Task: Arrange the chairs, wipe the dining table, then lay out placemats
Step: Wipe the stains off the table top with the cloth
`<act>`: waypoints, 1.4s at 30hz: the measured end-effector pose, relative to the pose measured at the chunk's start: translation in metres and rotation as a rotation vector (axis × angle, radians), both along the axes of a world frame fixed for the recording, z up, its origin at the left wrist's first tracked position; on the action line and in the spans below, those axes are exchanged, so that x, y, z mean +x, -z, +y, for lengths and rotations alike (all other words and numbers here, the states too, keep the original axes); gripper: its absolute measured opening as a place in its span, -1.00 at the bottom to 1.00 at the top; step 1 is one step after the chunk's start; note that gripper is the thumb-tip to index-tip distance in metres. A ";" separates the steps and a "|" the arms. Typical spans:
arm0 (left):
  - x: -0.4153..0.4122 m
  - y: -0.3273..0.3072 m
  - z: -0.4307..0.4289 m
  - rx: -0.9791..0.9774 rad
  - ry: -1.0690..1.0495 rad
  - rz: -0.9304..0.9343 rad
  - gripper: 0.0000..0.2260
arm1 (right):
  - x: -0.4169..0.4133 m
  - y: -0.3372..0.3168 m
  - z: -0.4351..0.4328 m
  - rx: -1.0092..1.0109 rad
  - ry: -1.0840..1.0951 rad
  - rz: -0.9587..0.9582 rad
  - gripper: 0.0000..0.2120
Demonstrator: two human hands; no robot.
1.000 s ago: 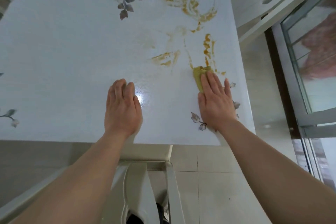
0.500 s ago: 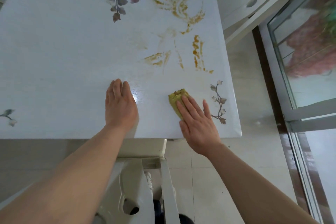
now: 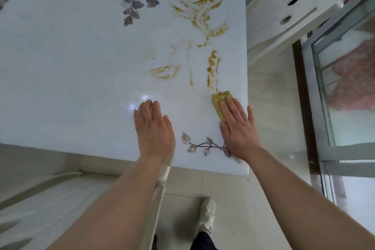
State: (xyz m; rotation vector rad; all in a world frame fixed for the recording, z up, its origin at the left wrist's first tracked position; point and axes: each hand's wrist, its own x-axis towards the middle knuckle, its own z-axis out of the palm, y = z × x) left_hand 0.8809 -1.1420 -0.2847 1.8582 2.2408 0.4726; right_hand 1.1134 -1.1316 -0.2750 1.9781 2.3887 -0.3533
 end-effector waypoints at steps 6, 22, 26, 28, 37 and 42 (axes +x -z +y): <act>0.006 0.001 -0.002 0.025 -0.045 0.027 -0.66 | 0.016 0.003 0.062 0.000 -0.026 0.045 -0.44; 0.006 -0.001 0.001 0.041 -0.068 0.062 -0.63 | -0.048 0.001 0.034 -0.027 -0.528 -0.016 -0.42; 0.005 0.001 0.001 -0.001 -0.064 0.085 -0.63 | -0.062 0.000 0.082 -0.006 -0.572 -0.009 -0.47; 0.006 -0.001 0.001 -0.011 -0.076 0.068 -0.64 | -0.060 0.001 0.104 0.018 -0.536 -0.015 -0.47; 0.005 -0.004 0.001 -0.023 -0.076 0.061 -0.63 | -0.036 0.007 0.128 0.070 -0.084 -0.008 -0.44; 0.006 -0.002 0.000 -0.013 -0.088 0.047 -0.58 | -0.056 0.001 0.068 0.038 -0.443 0.025 -0.44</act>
